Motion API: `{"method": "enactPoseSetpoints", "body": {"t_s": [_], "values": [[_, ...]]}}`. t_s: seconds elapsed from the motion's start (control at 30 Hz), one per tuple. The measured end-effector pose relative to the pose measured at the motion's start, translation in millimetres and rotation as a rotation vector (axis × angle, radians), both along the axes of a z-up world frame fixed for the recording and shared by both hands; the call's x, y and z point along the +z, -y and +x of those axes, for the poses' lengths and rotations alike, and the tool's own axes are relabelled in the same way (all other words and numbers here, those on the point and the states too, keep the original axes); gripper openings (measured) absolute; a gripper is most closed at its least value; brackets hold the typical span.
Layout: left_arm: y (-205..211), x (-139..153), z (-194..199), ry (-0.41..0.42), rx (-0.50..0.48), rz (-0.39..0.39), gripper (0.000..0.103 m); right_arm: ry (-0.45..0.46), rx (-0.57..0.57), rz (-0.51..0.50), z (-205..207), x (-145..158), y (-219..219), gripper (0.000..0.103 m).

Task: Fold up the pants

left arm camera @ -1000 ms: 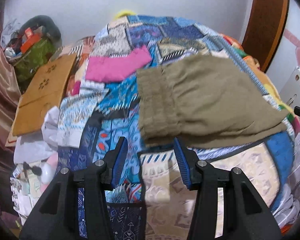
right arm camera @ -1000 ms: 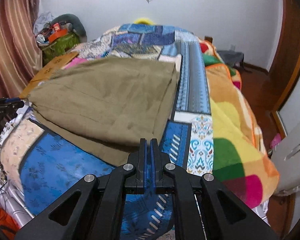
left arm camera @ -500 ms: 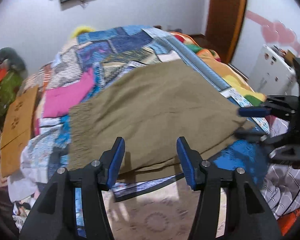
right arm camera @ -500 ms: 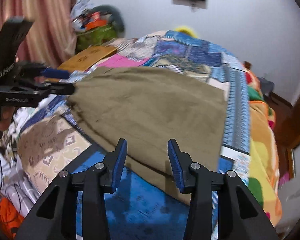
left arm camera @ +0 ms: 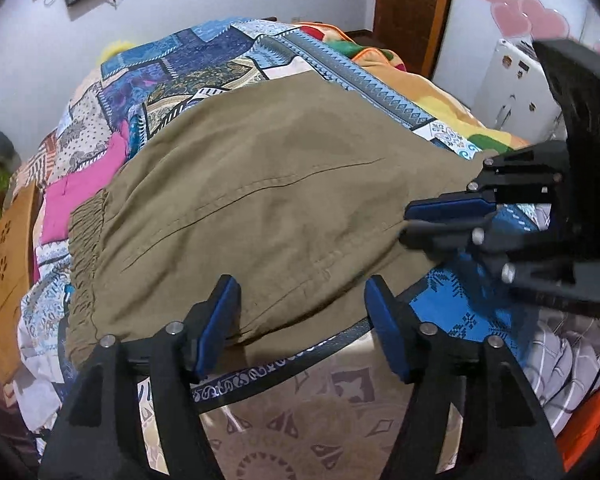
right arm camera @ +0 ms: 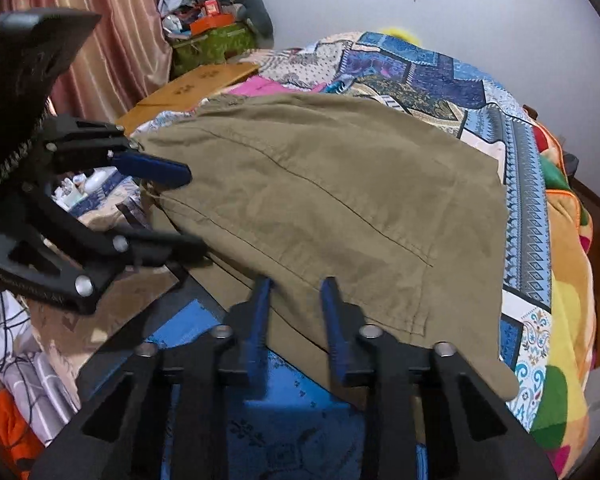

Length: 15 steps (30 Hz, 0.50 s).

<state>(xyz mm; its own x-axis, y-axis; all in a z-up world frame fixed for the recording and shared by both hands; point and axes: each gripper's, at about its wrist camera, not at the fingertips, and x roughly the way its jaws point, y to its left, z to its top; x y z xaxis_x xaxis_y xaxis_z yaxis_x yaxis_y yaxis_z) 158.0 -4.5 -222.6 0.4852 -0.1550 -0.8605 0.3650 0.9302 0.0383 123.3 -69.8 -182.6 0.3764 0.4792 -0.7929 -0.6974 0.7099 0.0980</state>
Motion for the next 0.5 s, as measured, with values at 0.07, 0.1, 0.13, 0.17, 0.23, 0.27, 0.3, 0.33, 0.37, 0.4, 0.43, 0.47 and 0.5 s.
{"method": "enactPoseSetpoints", "body": {"t_s": [0.07,0.1,0.13,0.17,0.23,0.27,0.3,0.33,0.37,0.4,0.43,0.47,0.5], "values": [[1.9,-0.8,0.8,0.009,0.0,0.014,0.067,-0.011,-0.009,0.029,1.5,3.4,1.9,0.009],[1.9,-1.1,1.6,0.012,0.005,0.017,0.067,-0.017,-0.013,0.039,3.3,4.8,2.7,0.008],[1.1,-0.9,2.8,0.016,0.011,0.018,0.066,-0.02,-0.016,0.046,5.0,5.7,2.3,0.008],[-0.3,-0.4,4.9,0.026,0.024,0.021,0.063,-0.025,-0.019,0.056,5.4,6.9,3.0,0.008],[-3.1,0.8,8.1,0.035,0.046,0.028,0.046,-0.023,-0.023,0.064,5.0,9.9,3.6,0.007],[-4.8,1.9,9.3,0.037,0.054,0.024,0.041,-0.019,-0.024,0.066,3.3,12.2,3.8,0.007],[-6.3,3.1,10.1,0.037,0.058,0.016,0.032,-0.014,-0.026,0.069,2.3,14.4,4.4,0.007],[-7.8,4.8,10.4,0.039,0.064,0.01,0.028,-0.011,-0.026,0.072,1.7,16.6,5.6,0.007],[-10.1,7.9,9.4,0.045,0.072,0.004,0.026,-0.006,-0.027,0.076,0.0,19.4,6.1,0.007],[-10.8,10.0,8.5,0.048,0.074,-0.002,0.024,0.0,-0.027,0.079,0.0,21.3,6.7,0.007],[-11.2,12.0,7.2,0.05,0.074,-0.007,0.022,0.006,-0.027,0.082,-0.5,23.6,7.2,0.006],[-11.6,14.3,4.9,0.056,0.075,-0.008,0.021,0.012,-0.027,0.086,-2.5,26.4,7.7,0.006],[-11.3,16.3,2.0,0.061,0.074,-0.006,0.02,0.017,-0.027,0.089,-3.0,28.2,8.9,0.006]]}}
